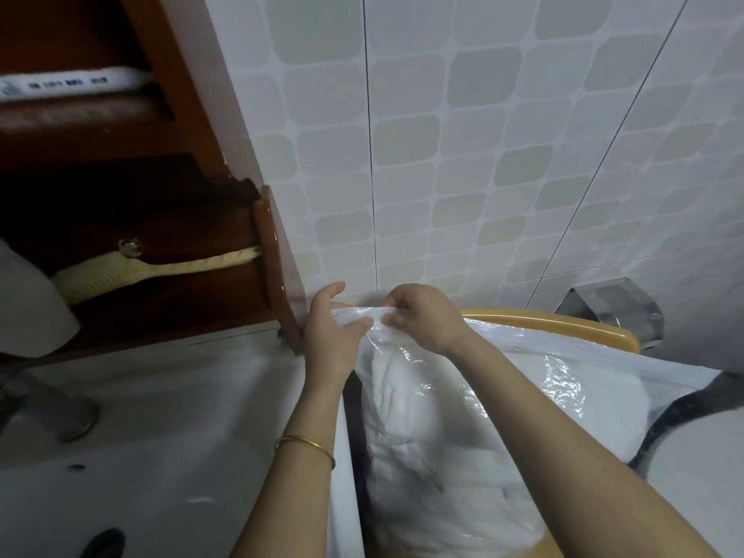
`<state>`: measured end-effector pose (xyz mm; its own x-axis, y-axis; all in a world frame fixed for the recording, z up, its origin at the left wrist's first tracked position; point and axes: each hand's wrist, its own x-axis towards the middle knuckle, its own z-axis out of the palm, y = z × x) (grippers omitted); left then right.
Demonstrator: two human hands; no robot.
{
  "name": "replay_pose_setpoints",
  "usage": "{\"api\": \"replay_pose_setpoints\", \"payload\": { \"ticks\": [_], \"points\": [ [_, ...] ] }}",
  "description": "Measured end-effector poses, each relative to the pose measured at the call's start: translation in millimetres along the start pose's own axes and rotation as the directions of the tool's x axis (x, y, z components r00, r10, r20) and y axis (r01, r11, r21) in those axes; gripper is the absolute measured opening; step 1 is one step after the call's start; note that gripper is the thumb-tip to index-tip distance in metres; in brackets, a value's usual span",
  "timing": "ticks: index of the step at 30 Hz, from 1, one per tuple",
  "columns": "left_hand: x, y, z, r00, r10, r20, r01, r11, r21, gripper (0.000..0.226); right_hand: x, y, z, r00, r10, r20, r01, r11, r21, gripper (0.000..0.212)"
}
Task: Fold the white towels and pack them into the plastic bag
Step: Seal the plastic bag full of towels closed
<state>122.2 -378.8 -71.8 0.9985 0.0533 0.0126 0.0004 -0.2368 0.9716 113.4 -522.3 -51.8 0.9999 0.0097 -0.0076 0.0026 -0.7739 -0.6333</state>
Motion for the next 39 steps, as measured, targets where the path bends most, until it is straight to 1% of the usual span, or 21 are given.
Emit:
{"api": "replay_pose_setpoints", "payload": {
  "ticks": [2,6,8,10,12,18,21,24,27,29,31,35,39],
  "points": [
    [-1,-1,0,1.0,0.014,0.001,-0.014,1.0,-0.008,0.059,0,1,1,1.0,-0.008,-0.012,0.008,1.0,-0.012,0.008],
    [1,-1,-3,0.998,0.038,0.055,-0.035,0.998,-0.043,0.053,-1,3,3,0.999,-0.021,-0.043,0.021,1.0,0.005,0.017],
    [1,-2,-5,0.996,0.046,0.08,-0.042,0.998,-0.051,0.051,-2,3,4,0.998,-0.021,-0.064,0.021,1.0,0.002,0.015],
    [0,-2,-5,0.995,0.05,0.082,-0.046,0.997,-0.057,0.05,-2,3,6,0.997,-0.021,-0.079,0.02,1.0,-0.016,0.009],
    [0,-2,-4,0.997,0.051,0.058,-0.048,0.997,-0.063,0.052,-3,2,7,0.996,-0.029,-0.086,0.024,0.998,-0.054,0.004],
    [0,0,0,0.999,0.045,0.005,-0.045,0.998,-0.052,0.051,-4,4,15,0.987,-0.107,-0.116,0.074,0.964,-0.256,0.015],
    [-1,-1,1,0.999,0.051,-0.016,-0.052,0.997,-0.052,0.046,-5,4,17,0.987,-0.121,-0.107,0.085,0.954,-0.289,0.019],
    [-1,-3,0,0.998,0.065,-0.009,-0.065,0.996,-0.056,0.045,-4,4,14,0.988,-0.116,-0.102,0.086,0.962,-0.258,0.018],
    [-1,-3,-3,0.999,0.046,0.028,-0.044,0.997,-0.065,0.047,-4,0,11,0.991,-0.099,-0.09,0.083,0.983,-0.166,0.011],
    [-1,-4,-6,0.998,0.029,0.057,-0.027,0.999,-0.028,0.045,-3,-4,11,0.993,-0.094,-0.077,0.086,0.99,-0.108,0.009],
    [-2,-5,-8,0.997,0.043,0.069,-0.044,0.999,0.004,0.044,-2,-7,12,0.994,-0.084,-0.073,0.078,0.994,-0.075,0.006],
    [-6,-3,-6,0.996,0.084,0.021,-0.085,0.996,0.015,0.046,-1,-9,11,0.997,-0.057,-0.06,0.053,0.996,-0.068,0.007],
    [-7,-3,-2,0.998,0.055,-0.035,-0.056,0.998,-0.03,0.051,-3,-9,9,0.997,-0.039,-0.063,0.036,0.998,-0.047,0.01]
  ]
}}
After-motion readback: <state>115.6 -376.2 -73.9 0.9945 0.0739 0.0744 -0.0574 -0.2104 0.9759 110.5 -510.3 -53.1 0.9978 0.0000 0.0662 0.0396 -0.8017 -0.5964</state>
